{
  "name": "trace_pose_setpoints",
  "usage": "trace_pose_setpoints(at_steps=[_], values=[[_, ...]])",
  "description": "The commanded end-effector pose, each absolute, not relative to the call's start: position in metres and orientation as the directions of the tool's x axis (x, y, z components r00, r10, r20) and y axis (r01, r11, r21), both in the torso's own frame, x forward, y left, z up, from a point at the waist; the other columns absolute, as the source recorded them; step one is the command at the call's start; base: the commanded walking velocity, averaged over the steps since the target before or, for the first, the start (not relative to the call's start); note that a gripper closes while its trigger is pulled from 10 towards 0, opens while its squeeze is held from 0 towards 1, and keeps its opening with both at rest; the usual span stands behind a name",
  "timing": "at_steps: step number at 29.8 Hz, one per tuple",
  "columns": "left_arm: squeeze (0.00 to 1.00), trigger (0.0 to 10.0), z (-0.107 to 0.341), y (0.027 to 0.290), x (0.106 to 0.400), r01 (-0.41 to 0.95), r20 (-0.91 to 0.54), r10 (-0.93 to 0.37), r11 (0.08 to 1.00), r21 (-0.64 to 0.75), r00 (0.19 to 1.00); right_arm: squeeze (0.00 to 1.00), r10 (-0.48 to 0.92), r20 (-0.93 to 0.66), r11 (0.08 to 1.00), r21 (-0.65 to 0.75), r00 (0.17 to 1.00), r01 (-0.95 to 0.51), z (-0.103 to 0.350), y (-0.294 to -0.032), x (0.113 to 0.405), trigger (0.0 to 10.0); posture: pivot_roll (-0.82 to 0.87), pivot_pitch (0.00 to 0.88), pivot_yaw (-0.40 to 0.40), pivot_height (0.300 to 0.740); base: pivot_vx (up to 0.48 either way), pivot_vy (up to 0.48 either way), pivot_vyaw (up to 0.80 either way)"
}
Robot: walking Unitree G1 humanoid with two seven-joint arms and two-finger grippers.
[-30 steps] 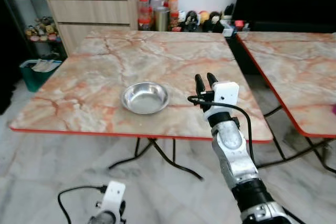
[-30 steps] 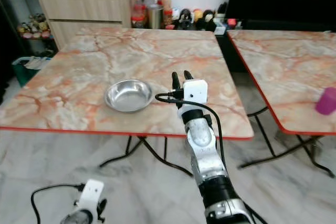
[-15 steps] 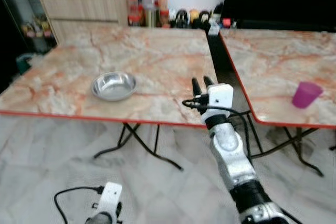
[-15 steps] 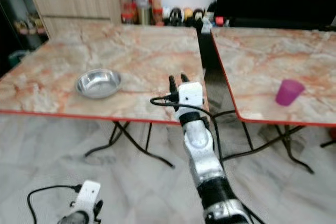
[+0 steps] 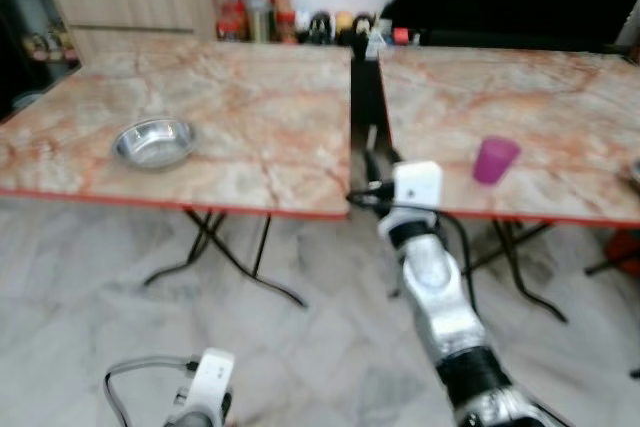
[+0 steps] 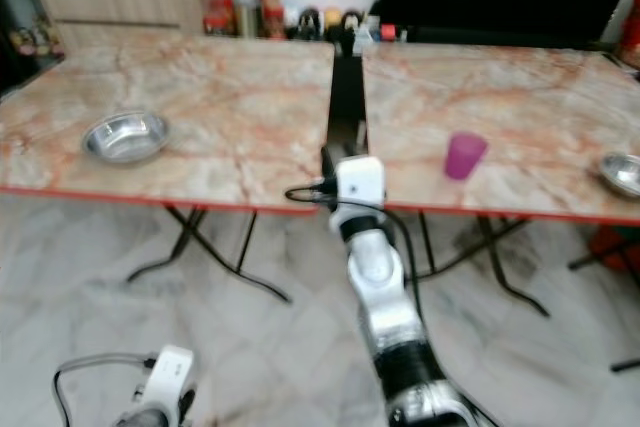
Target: Setting the table
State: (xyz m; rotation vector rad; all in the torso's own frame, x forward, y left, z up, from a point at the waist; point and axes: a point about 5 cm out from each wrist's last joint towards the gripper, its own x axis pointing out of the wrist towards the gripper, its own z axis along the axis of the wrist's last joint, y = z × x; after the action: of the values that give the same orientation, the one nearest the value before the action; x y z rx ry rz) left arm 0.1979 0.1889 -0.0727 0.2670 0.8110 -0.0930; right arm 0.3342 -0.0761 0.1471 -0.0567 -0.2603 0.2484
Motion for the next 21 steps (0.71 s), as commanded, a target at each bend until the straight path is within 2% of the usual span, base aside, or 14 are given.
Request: trace_pose_setpoints(at_steps=[1,11,21], values=[[0.0,10.0,-0.0723,0.1846,0.1999,0.195,-0.728,0.006,0.962,0.192,0.686,0.0,0.231,0.255,0.972,-0.098,0.939,-0.212,0.1503,-0.084,0.3359,10.0,-0.02,0.0,0.002,0.736,0.0,-0.375,0.0],[0.0,10.0,-0.0724,0.1835,0.2001,0.193,-0.728,0.003,0.963,0.186,0.685,0.0,0.232,0.256,0.971,-0.116,0.938,-0.208,0.1507,-0.0852,0.336,10.0,-0.03,0.0,0.001,0.736,0.0,-0.37,0.0],[0.0,10.0,-0.0718,0.1839,0.2009,0.179,-0.722,0.009,0.966,0.184,0.692,0.0,0.198,0.237,0.979,-0.094,0.951,-0.18,0.147,-0.0898,0.3358,10.0,-0.03,0.0,0.007,0.736,0.169,-0.311,0.0]])
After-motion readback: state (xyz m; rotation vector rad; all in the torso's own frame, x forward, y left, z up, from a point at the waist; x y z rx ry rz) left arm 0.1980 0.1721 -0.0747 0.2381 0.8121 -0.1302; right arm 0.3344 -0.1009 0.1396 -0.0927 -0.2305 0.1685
